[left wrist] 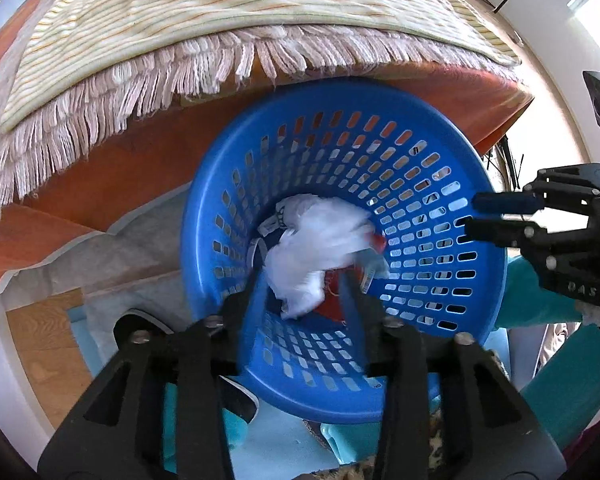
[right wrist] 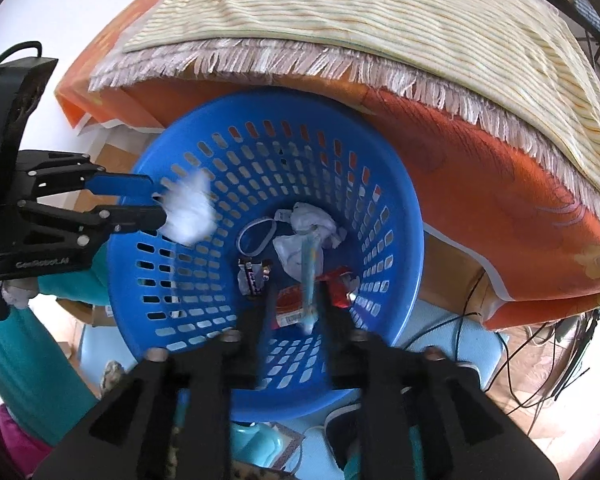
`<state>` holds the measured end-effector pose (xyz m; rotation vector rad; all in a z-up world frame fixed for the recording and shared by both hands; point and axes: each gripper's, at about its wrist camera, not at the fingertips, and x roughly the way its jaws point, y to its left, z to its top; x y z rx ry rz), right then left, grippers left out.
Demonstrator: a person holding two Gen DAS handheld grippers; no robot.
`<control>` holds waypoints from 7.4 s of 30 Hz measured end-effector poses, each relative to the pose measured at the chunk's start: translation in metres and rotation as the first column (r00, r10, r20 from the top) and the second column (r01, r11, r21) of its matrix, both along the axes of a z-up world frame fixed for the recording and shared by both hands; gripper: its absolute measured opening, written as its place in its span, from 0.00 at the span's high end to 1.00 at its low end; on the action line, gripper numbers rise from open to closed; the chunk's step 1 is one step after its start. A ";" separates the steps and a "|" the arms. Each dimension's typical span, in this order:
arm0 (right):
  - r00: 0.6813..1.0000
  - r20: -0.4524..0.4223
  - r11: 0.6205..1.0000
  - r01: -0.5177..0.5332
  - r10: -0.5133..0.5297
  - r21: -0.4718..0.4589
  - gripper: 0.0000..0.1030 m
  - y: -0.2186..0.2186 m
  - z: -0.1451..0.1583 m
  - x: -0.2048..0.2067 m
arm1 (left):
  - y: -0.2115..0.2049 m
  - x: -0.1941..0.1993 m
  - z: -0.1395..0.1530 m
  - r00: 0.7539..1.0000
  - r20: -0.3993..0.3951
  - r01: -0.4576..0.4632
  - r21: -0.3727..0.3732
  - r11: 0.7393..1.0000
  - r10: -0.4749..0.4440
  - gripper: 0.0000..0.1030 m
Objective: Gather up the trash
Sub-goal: 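Open both tools to drop the tube and tissue into the basket, then move both tools back over the towel toward the snack packet, then grasp the blue snack packet with the right tool while the left tool grasps the black hair tie, then carry the packet and hair tie with both tools over the blue basket, then open both tools to drop the packet and hair tie into the basket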
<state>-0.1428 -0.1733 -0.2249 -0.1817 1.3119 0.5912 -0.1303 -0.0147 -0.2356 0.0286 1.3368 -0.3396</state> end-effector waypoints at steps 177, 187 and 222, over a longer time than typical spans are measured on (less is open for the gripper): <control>0.966 0.232 0.992 0.103 -0.118 0.073 0.46 -0.021 0.115 0.067 | -0.015 0.055 0.100 0.959 0.270 0.105 -0.065 0.992 -0.083 0.95; 0.981 0.170 0.995 0.092 -0.096 0.031 0.46 -0.019 0.075 0.027 | -0.016 0.024 0.062 0.974 0.218 0.068 -0.019 0.997 -0.062 0.95; 0.993 0.112 0.997 0.045 -0.037 -0.067 0.41 -0.001 0.032 0.008 | -0.017 0.006 0.014 0.987 0.140 0.066 0.065 0.996 -0.075 0.73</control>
